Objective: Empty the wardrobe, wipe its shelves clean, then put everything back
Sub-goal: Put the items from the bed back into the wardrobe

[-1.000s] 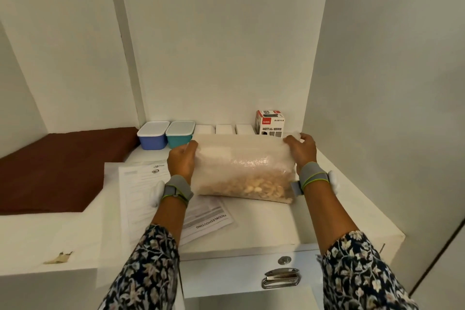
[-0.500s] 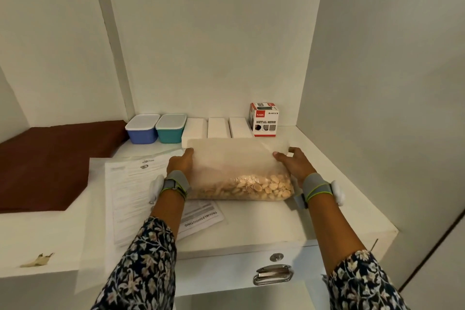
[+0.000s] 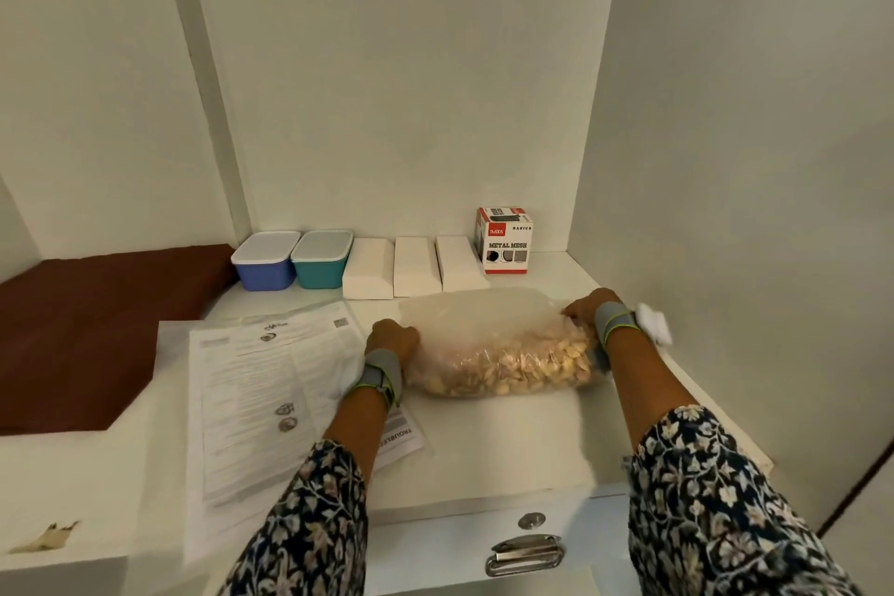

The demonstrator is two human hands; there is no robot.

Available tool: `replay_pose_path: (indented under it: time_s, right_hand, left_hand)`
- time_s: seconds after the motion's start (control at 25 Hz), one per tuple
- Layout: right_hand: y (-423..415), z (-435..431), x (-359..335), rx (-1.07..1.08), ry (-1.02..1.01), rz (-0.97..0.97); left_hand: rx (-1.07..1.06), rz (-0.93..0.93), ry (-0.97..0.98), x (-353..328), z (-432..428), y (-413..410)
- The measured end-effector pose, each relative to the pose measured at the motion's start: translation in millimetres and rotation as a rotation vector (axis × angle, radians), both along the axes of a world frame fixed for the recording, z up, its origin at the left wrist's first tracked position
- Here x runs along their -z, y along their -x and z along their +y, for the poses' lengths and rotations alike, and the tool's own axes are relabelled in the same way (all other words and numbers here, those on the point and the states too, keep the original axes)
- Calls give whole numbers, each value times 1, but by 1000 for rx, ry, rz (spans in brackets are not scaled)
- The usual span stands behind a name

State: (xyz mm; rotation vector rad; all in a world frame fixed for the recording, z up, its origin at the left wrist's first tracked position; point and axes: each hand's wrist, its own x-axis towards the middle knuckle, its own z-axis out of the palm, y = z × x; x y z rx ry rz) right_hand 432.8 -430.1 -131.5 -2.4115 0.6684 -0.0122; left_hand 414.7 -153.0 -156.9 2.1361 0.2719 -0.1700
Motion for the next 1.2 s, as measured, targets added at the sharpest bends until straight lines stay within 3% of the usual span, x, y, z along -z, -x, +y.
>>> replay_pose_path:
  time_s: [0.08, 0.28, 0.36, 0.44, 0.52, 0.56, 0.76, 1.2]
  right_hand:
    - [-6, -13, 8, 18, 58, 11]
    - [5, -25, -13, 225, 92, -189]
    - [9, -25, -17, 211, 133, -195]
    - [23, -19, -15, 176, 162, -286]
    - [38, -10, -5, 87, 301, -345]
    - [44, -3, 2, 19, 371, -350]
    - [53, 14, 39, -167, 567, -89]
    - [1, -26, 31, -141, 467, 1]
  left_hand:
    - [-1, -5, -12, 1, -7, -4]
    - [82, -20, 174, 3, -43, 11]
    - [52, -134, -42, 4, -57, 22]
    - [45, -409, -267, 6, -66, 33]
    - [194, -653, -379, 9, -75, 36]
    - [276, -687, -441, 10, -80, 36]
    - [346, -451, -579, 37, -91, 21]
    - [305, -323, -519, 24, -137, -24]
